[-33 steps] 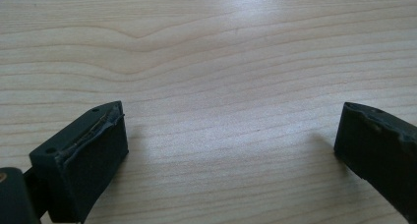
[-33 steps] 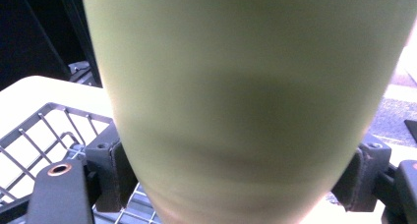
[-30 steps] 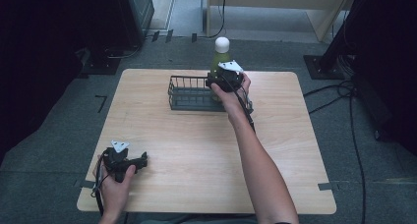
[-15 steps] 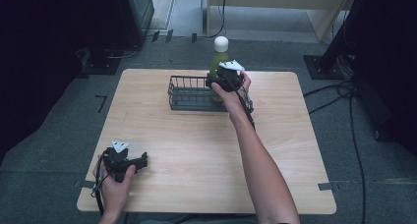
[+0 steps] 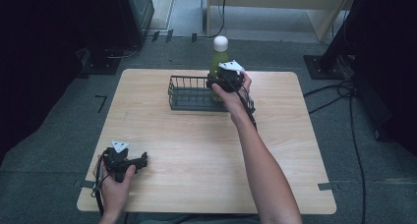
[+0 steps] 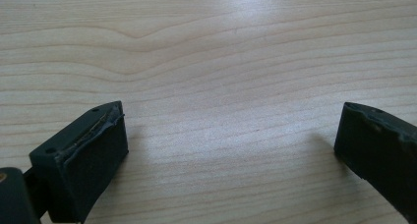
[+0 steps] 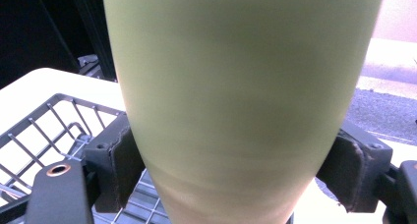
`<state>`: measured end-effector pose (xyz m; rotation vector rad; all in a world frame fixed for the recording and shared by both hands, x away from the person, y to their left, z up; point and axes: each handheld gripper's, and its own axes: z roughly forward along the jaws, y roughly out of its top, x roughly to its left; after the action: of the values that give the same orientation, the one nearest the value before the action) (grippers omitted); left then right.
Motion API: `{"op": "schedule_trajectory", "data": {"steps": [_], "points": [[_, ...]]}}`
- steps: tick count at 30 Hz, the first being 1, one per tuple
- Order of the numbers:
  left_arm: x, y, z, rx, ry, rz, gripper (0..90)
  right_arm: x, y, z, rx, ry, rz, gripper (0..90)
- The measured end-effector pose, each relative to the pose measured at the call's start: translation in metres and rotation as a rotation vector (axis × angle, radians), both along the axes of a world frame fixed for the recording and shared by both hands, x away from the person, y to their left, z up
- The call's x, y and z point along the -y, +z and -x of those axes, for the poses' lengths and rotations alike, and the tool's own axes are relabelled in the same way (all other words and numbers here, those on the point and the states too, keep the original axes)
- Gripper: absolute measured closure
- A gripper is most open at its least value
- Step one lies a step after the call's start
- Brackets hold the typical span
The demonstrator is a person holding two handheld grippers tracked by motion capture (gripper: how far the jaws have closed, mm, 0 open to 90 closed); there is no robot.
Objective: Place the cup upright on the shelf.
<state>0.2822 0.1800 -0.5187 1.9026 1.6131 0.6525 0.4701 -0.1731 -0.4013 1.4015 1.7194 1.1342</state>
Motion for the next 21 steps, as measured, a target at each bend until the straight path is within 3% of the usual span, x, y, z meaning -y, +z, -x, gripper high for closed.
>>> {"op": "schedule_trajectory", "data": {"steps": [7,14,21], "points": [[0.000,0.000,0.000,0.000,0.000,0.000,0.0,0.002,0.001,-0.001,-0.015,0.009,-0.018,18.7],[0.000,0.000,0.000,0.000,0.000,0.000,0.0,0.008,0.003,0.002,-0.075,0.052,-0.051,4.6],[0.000,0.000,0.000,0.000,0.000,0.000,0.0,0.014,0.007,0.012,-0.059,0.066,-0.050,2.9]]}}
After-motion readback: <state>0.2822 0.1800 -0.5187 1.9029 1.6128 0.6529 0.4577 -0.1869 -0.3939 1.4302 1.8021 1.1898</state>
